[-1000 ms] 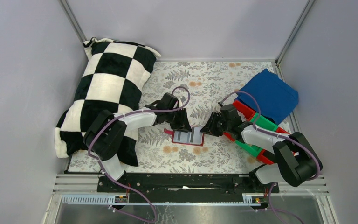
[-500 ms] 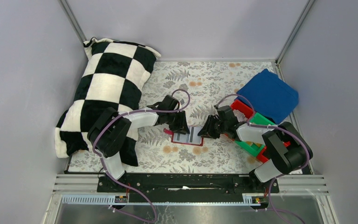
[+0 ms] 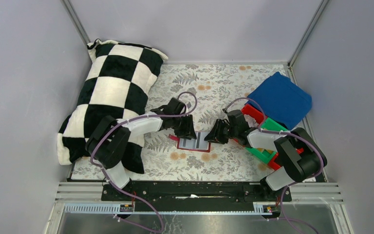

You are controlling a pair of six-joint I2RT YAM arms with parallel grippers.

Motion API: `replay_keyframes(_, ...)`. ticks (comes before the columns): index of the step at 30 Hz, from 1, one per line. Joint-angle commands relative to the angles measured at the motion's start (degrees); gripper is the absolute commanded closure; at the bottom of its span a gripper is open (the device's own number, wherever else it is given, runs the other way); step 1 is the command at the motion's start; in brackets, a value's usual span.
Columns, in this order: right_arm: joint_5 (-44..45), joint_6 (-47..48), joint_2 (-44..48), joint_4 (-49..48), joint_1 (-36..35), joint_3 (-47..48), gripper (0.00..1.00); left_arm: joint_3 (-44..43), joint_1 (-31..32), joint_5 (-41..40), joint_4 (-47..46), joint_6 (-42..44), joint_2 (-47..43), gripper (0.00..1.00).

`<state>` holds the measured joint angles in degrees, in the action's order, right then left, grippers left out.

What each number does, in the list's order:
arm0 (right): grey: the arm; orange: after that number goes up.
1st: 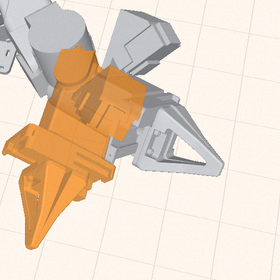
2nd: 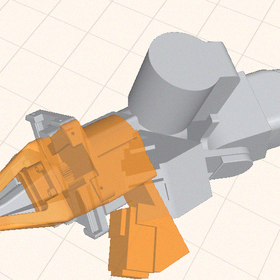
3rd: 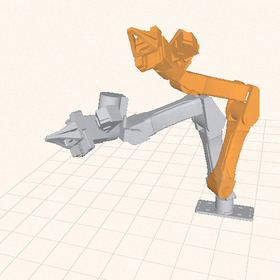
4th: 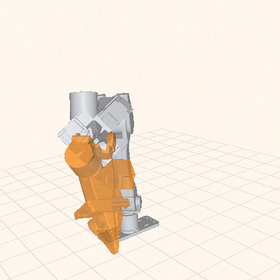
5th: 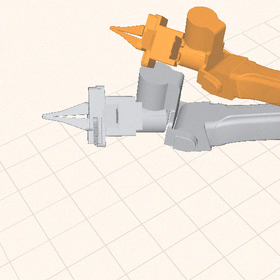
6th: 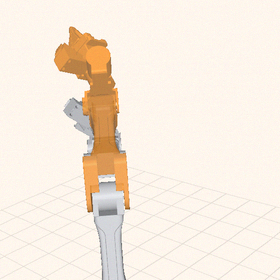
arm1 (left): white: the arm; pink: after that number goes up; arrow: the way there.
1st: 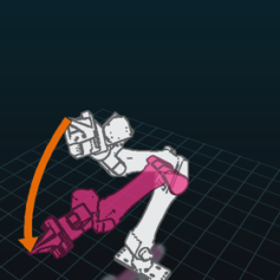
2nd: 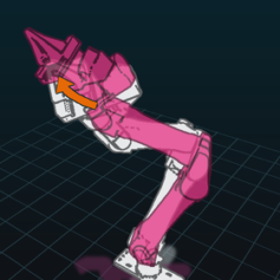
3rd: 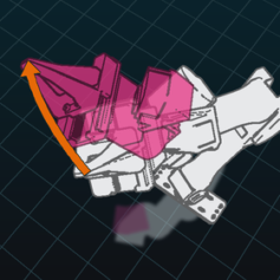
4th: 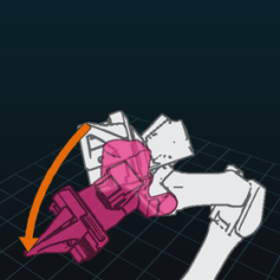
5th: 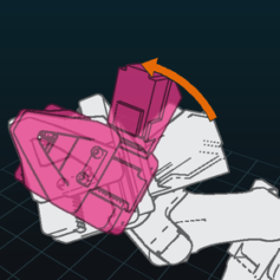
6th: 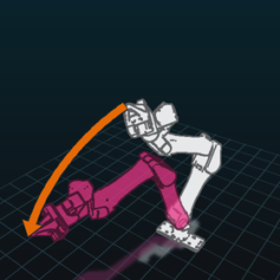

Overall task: Take the credit cards out of the card holder
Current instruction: Remove the credit card from the card holder.

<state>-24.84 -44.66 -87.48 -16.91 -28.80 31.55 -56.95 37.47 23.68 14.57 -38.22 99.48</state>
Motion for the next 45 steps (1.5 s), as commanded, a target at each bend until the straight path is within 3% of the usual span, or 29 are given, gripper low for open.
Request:
replay_keyframes(1,-2.56,-0.68,2.74,-3.23,-0.25,1.59,0.66,-4.58,-0.34,-3.8,4.46,3.0,-7.45,0.6)
replay_keyframes(12,-4.24,-0.05,-0.24,-2.68,-5.92,10.25,0.65,0.42,-8.2,-1.6,5.6,2.93,-13.63,0.59)
replay_keyframes(19,-3.83,-0.53,-6.82,-3.45,-9.69,15.36,0.65,3.66,-11.04,-0.9,5.42,3.04,-15.66,0.59)
replay_keyframes(26,-1.22,0.14,-6.09,-1.38,-9.74,14.96,0.65,4.3,-11.13,-0.05,4.86,3.14,-15.83,0.59)
replay_keyframes(32,12.53,0.44,2.24,7.45,-8.72,9.58,0.6,5.51,-11.11,0.38,4.37,3.39,-13.88,0.59)
replay_keyframes(37,13.29,-0.01,5.91,9.05,-6.19,4.61,0.58,7.53,-11.04,1.4,2.34,3.03,-11.75,0.59)
replay_keyframes(45,11.26,0.79,3.19,9.31,-5.74,5.0,0.56,11.66,-10.68,1.96,-3.88,0.15,-7.42,0.62)
